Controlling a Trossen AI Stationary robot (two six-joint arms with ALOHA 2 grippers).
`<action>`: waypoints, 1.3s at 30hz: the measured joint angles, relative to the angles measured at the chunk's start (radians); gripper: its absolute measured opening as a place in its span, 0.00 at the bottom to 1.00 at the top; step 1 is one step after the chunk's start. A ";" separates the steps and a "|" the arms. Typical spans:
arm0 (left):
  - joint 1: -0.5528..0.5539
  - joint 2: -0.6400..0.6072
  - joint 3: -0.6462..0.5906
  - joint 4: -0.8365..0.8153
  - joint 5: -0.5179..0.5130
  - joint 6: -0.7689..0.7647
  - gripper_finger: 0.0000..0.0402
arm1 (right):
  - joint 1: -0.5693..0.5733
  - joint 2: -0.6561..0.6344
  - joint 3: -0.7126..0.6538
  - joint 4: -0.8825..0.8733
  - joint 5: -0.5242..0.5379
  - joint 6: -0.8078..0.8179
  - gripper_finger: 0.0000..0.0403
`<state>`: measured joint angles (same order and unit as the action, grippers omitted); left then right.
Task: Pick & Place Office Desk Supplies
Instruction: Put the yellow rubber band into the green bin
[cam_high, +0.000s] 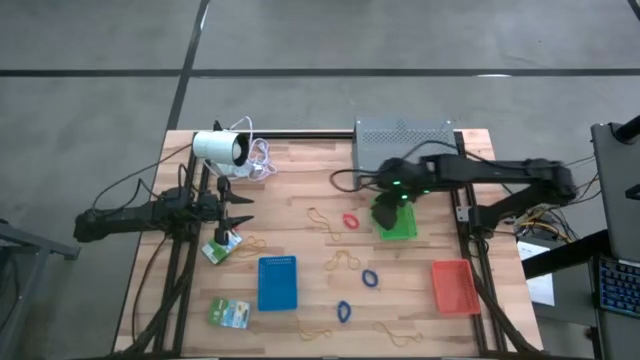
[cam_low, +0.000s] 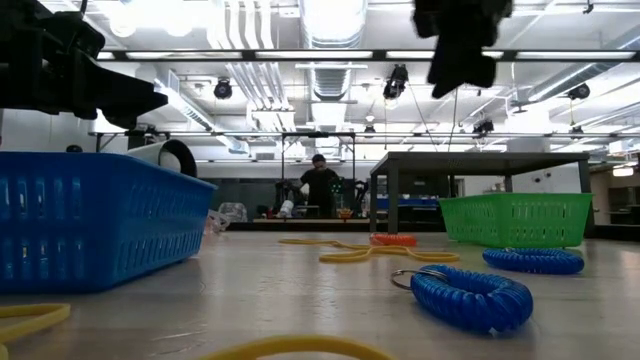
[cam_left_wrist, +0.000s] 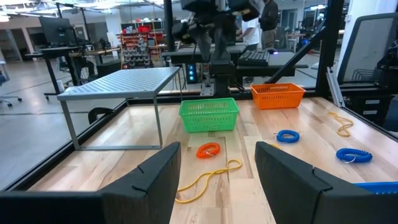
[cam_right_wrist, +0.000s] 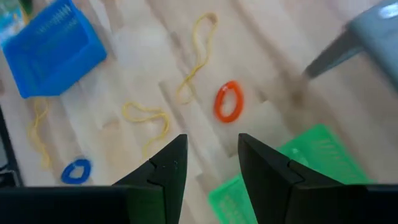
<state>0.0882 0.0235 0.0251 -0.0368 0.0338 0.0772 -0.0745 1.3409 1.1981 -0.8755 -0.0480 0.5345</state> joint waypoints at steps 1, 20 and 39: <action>0.000 0.000 0.000 0.000 0.000 0.000 0.53 | 0.000 0.040 0.028 -0.011 -0.020 0.013 0.35; 0.000 0.000 0.000 0.000 0.000 0.000 0.53 | 0.038 0.591 0.421 -0.059 -0.023 0.042 0.38; 0.000 0.000 0.000 0.000 0.000 0.000 0.53 | 0.084 0.819 0.519 -0.072 0.050 0.114 0.35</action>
<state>0.0881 0.0235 0.0251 -0.0368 0.0340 0.0772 0.0090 2.1599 1.7166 -0.9471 0.0020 0.6486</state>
